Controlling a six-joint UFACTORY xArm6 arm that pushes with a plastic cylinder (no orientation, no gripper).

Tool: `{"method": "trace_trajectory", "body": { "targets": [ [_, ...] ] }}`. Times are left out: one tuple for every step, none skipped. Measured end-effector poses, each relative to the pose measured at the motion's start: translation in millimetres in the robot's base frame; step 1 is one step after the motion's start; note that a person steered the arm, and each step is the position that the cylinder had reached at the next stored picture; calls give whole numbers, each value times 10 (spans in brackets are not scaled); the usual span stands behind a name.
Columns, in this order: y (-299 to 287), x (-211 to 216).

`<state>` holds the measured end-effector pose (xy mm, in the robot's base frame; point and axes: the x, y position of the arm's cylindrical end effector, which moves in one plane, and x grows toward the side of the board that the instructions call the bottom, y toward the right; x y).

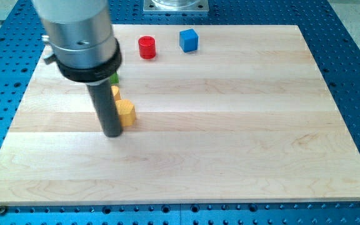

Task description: Move the yellow heart to the bottom right corner

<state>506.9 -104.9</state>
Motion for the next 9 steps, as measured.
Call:
{"method": "trace_trajectory", "body": {
  "targets": [
    [576,46],
    [244,51],
    [-47,-133],
    [-552,-406],
    [-619,-783],
    [189,-892],
    [655,-889],
    [79,-898],
    [552,-661]
  ]
}}
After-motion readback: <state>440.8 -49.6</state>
